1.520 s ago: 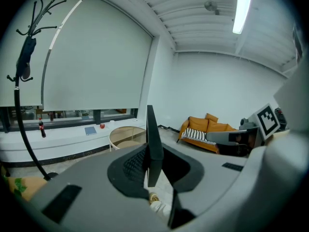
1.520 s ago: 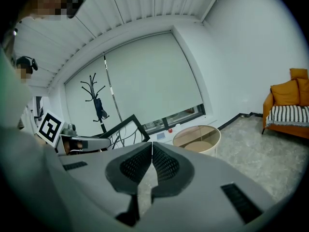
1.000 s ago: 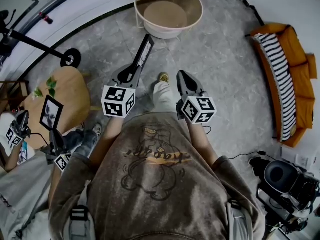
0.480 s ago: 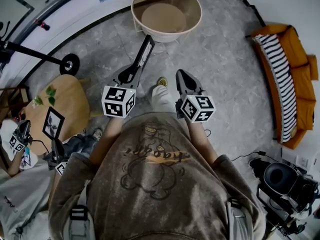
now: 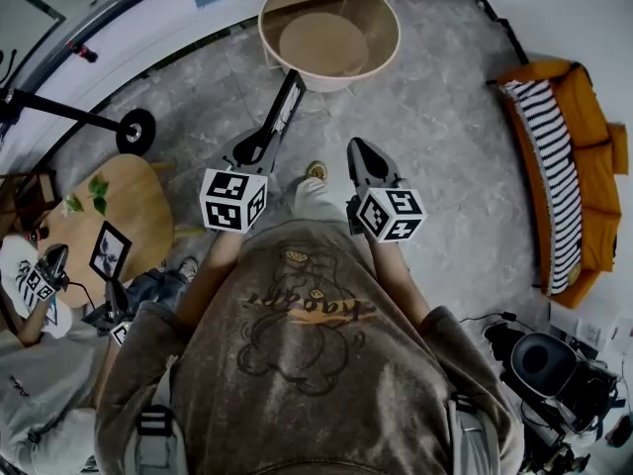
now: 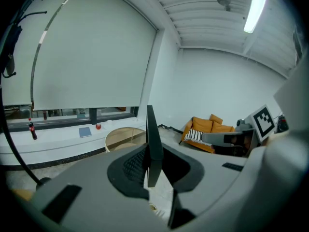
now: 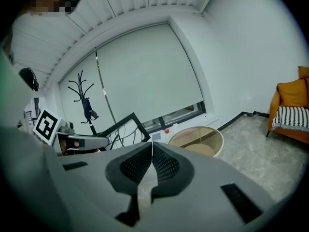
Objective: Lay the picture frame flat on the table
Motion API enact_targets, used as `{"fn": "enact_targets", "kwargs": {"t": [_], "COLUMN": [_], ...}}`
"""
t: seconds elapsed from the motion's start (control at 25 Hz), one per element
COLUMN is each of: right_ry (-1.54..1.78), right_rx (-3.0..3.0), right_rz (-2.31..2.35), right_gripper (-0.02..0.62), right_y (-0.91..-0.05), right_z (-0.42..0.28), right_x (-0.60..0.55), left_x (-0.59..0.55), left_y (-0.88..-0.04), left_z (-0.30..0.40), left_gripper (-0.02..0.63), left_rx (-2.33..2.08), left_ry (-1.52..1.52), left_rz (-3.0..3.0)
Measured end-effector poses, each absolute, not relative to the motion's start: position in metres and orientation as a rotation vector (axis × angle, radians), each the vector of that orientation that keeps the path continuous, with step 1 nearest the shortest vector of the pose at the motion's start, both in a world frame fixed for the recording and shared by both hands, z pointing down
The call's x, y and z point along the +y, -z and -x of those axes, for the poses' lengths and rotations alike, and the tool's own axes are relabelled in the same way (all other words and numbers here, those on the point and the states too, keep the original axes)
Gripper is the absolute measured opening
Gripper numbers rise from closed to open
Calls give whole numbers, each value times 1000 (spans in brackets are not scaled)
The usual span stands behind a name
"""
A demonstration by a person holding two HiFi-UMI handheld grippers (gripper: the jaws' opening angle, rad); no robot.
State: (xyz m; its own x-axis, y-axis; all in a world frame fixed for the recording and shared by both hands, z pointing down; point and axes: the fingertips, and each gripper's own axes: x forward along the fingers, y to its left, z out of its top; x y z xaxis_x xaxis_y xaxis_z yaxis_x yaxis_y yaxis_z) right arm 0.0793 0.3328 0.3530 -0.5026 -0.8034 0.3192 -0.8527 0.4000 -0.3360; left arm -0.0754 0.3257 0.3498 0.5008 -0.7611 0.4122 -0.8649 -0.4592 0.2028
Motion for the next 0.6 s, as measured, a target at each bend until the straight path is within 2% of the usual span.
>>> {"fn": "enact_targets", "kwargs": {"t": [0.6], "right_ry": [-707], "right_rx": [-2565], "right_rz": [-1430], "right_gripper": [20], "right_y": [-346], "right_z": [-101], "right_x": [227], "left_x": [228], "left_y": [-344], "left_z": [53], "left_gripper": [74], "left_rx": [-1395], "left_ry": [-352], "left_rz": [-2320]}}
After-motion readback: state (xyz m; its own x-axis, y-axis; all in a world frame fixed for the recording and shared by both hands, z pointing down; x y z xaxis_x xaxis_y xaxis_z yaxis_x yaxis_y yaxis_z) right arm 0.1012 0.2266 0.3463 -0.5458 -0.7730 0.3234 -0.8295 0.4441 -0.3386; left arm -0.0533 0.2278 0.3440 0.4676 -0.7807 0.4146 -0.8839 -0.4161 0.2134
